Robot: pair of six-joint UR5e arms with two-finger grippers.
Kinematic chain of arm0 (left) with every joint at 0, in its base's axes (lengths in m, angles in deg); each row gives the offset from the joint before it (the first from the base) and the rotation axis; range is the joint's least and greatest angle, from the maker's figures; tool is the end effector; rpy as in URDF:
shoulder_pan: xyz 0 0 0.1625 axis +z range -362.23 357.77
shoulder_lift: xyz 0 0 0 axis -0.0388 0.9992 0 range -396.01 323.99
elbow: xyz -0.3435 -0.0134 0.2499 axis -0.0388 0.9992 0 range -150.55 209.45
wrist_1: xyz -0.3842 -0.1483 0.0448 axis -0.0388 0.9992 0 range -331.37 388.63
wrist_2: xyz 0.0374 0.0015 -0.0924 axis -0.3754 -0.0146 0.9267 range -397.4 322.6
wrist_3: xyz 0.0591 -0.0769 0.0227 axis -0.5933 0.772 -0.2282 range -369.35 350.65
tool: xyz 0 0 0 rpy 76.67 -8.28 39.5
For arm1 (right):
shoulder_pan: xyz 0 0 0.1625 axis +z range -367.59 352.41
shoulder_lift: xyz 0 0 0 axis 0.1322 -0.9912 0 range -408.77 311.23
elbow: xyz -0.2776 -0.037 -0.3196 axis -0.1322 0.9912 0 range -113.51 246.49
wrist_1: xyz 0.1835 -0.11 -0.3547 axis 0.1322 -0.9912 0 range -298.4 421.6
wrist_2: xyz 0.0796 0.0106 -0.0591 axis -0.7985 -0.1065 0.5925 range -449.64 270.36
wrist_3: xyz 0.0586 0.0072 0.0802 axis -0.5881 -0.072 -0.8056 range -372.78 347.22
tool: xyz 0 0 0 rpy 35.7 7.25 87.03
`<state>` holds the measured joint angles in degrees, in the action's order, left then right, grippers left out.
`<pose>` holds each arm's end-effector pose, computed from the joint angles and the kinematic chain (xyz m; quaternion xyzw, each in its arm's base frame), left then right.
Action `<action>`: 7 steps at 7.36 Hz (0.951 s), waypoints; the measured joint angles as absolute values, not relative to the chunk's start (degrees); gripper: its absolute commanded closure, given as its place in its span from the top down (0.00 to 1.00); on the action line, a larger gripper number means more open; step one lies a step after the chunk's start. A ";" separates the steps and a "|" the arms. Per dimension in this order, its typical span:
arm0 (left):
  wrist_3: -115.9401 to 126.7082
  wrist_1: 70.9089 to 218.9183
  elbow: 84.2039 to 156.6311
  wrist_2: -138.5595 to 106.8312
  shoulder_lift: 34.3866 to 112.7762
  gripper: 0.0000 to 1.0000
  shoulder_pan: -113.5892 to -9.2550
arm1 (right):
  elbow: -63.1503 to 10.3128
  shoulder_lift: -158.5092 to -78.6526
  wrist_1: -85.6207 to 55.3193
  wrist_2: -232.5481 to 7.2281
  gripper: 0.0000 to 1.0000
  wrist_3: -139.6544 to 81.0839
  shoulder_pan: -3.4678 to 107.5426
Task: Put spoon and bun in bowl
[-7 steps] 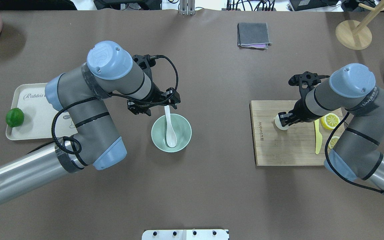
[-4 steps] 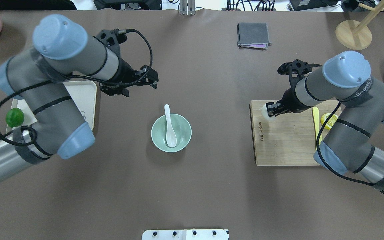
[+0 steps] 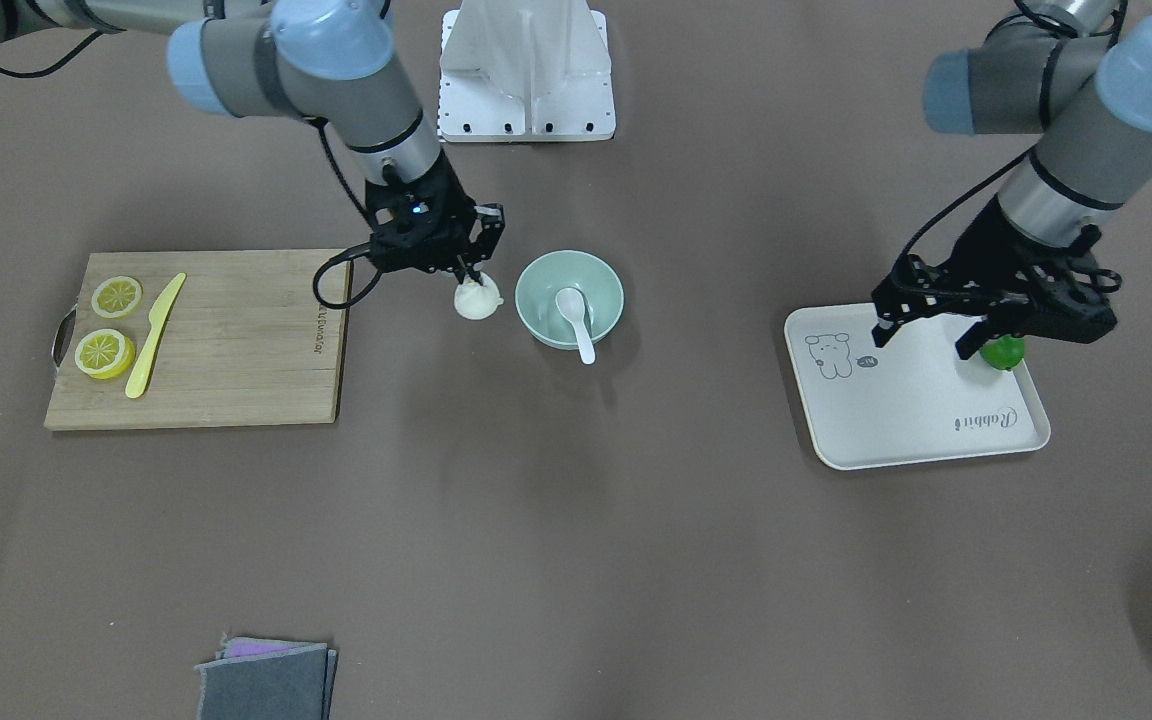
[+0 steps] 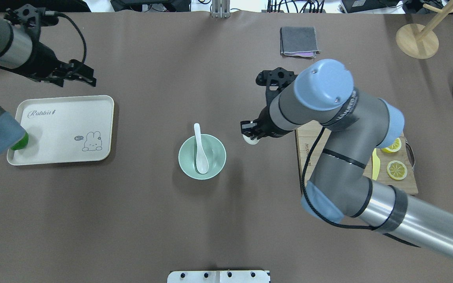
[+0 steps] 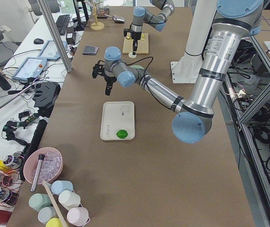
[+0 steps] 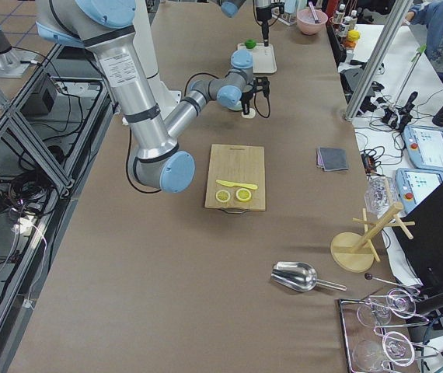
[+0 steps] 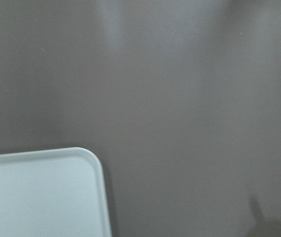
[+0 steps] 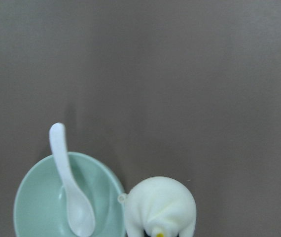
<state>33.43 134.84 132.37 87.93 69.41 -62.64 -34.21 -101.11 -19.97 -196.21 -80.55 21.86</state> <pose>0.2236 -0.5473 0.3739 0.1258 0.4399 0.0130 0.8891 -0.5185 -0.4133 0.1746 0.0910 -0.4788 -0.0136 0.8731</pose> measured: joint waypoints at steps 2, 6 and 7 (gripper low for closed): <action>29.38 135.01 132.13 88.97 67.23 0.98 -65.19 | -28.60 -94.46 -20.39 -191.53 0.70 -83.40 17.56; 29.10 134.70 132.12 89.75 66.83 0.98 -66.02 | -29.43 -94.20 -21.16 -190.18 0.99 -84.84 17.03; 28.50 133.96 132.17 89.87 66.50 0.98 -66.77 | -34.27 -98.30 -22.51 -192.29 0.99 -83.75 19.58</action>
<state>28.50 133.96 132.17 89.87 66.50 -66.77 -34.27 -98.30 -22.51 -192.29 -83.75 19.58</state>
